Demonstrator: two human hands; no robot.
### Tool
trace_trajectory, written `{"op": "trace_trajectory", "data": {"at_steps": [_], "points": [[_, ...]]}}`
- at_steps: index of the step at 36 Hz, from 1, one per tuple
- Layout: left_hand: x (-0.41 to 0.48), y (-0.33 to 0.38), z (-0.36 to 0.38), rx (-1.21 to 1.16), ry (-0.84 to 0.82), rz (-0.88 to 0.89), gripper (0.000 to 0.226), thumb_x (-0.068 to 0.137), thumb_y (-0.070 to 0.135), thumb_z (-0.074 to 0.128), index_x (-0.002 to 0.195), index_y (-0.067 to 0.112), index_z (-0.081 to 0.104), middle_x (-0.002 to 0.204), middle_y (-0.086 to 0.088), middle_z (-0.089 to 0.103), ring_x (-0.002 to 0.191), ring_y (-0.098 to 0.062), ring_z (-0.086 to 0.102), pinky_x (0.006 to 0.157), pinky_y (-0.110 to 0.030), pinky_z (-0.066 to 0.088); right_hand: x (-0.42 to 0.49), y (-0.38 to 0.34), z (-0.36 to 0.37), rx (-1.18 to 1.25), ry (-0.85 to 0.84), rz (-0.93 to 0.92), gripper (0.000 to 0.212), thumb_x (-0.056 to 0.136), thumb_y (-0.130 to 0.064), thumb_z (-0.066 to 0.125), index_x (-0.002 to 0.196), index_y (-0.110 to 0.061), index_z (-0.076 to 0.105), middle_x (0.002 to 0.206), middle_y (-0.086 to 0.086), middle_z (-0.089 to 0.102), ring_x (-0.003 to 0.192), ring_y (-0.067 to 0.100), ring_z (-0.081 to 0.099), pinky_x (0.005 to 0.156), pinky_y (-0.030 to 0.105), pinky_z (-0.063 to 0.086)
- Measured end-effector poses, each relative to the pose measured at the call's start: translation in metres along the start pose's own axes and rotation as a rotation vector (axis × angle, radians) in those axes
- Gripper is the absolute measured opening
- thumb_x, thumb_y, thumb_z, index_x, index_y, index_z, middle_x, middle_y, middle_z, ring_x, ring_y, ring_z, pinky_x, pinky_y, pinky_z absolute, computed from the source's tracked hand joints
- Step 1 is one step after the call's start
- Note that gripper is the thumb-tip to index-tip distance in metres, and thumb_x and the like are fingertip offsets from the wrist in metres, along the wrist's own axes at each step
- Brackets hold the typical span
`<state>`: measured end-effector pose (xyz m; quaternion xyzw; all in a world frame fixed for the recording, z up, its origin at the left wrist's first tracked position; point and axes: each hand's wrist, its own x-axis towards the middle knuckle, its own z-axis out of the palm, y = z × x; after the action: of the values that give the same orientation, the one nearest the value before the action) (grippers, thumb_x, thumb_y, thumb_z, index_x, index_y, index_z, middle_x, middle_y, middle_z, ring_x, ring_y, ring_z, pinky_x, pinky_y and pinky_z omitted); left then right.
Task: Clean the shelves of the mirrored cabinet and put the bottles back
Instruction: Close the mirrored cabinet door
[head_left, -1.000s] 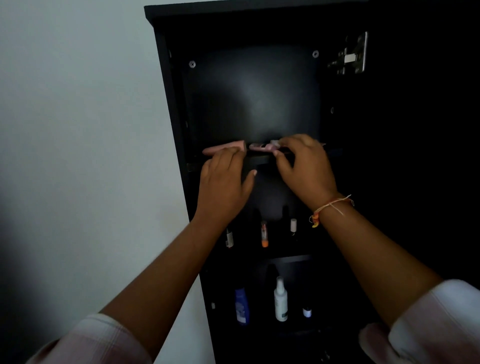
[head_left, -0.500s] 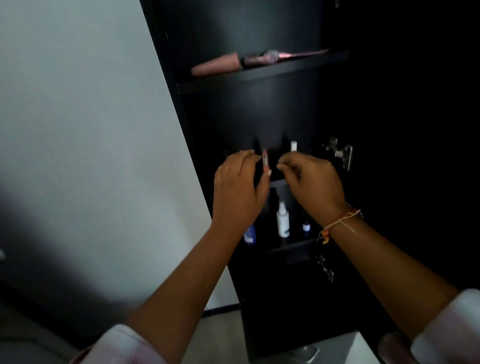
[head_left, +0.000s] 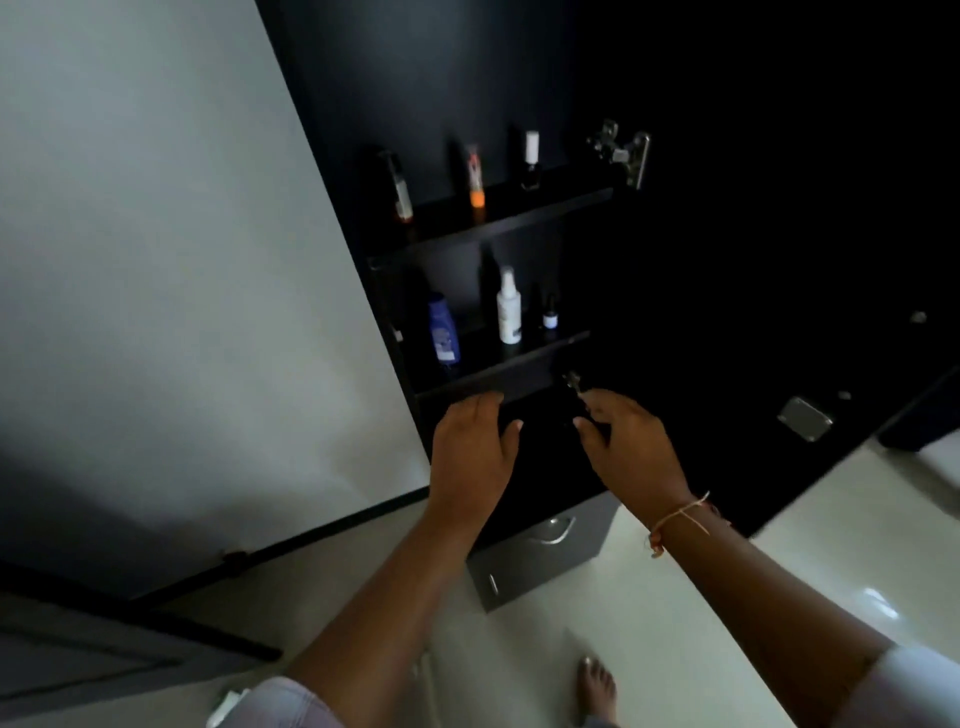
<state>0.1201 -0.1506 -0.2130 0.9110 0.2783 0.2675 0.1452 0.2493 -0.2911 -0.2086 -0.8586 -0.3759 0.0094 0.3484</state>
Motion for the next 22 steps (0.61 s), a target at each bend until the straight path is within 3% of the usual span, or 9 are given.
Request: {"op": "trace_trajectory", "data": {"at_steps": [1, 3, 6, 9, 14, 18, 22], "points": [[-0.006, 0.003, 0.003, -0.047, -0.022, -0.024, 0.028, 0.092, 0.033, 0.058, 0.112, 0.014, 0.062, 0.101, -0.004, 0.068, 0.096, -0.024, 0.062, 0.083, -0.037, 0.053, -0.012, 0.004, -0.005, 0.000, 0.001, 0.026, 0.018, 0.093, -0.028, 0.057, 0.108, -0.020, 0.064, 0.095, -0.002, 0.069, 0.082, 0.010, 0.067, 0.069, 0.004, 0.045], [-0.017, 0.010, 0.007, -0.126, -0.064, -0.053, 0.015, 0.094, 0.029, 0.057, 0.094, 0.016, 0.063, 0.083, -0.001, 0.067, 0.080, -0.020, 0.065, 0.070, -0.034, 0.052, -0.034, 0.011, -0.018, -0.007, 0.038, 0.040, 0.010, 0.094, -0.025, 0.056, 0.095, -0.022, 0.065, 0.077, -0.006, 0.065, 0.067, 0.004, 0.062, 0.058, 0.004, 0.042], [-0.032, 0.022, 0.015, -0.176, -0.086, -0.056, 0.022, 0.097, 0.032, 0.053, 0.085, 0.016, 0.063, 0.075, 0.001, 0.066, 0.070, -0.015, 0.064, 0.065, -0.032, 0.052, -0.060, 0.020, -0.038, 0.060, 0.140, 0.031, 0.014, 0.095, -0.013, 0.053, 0.098, -0.014, 0.066, 0.084, 0.002, 0.068, 0.077, 0.015, 0.065, 0.071, 0.019, 0.053], [-0.043, 0.034, 0.021, -0.211, -0.069, -0.029, 0.034, 0.098, 0.037, 0.040, 0.097, 0.016, 0.067, 0.087, 0.000, 0.071, 0.081, -0.015, 0.069, 0.072, -0.034, 0.057, -0.073, 0.023, -0.055, 0.013, 0.317, 0.004, 0.024, 0.094, -0.006, 0.050, 0.114, -0.010, 0.062, 0.110, 0.007, 0.065, 0.103, 0.023, 0.060, 0.089, 0.024, 0.044], [-0.049, 0.059, 0.025, -0.246, 0.002, -0.010, 0.026, 0.098, 0.015, 0.050, 0.119, 0.011, 0.065, 0.111, -0.006, 0.071, 0.104, -0.018, 0.067, 0.090, -0.032, 0.055, -0.079, 0.029, -0.080, -0.084, 0.729, -0.043, 0.050, 0.089, -0.017, 0.062, 0.132, 0.003, 0.045, 0.134, 0.025, 0.037, 0.127, 0.035, 0.035, 0.109, 0.042, 0.031], [-0.052, 0.084, 0.022, -0.265, 0.014, -0.010, 0.030, 0.098, 0.020, 0.052, 0.126, 0.013, 0.060, 0.119, -0.004, 0.067, 0.112, -0.017, 0.062, 0.097, -0.031, 0.051, -0.071, 0.044, -0.103, -0.040, 0.763, 0.042, 0.073, 0.090, -0.024, 0.060, 0.143, 0.010, 0.022, 0.148, 0.028, 0.021, 0.139, 0.035, 0.021, 0.117, 0.044, 0.019], [-0.059, 0.108, 0.022, -0.298, 0.000, -0.015, 0.035, 0.099, 0.024, 0.053, 0.131, 0.013, 0.056, 0.128, -0.003, 0.062, 0.121, -0.015, 0.055, 0.103, -0.024, 0.043, -0.061, 0.065, -0.116, 0.070, 0.663, 0.124, 0.073, 0.096, -0.032, 0.051, 0.148, 0.001, 0.013, 0.154, 0.019, 0.013, 0.142, 0.032, 0.015, 0.117, 0.047, 0.019]]}}
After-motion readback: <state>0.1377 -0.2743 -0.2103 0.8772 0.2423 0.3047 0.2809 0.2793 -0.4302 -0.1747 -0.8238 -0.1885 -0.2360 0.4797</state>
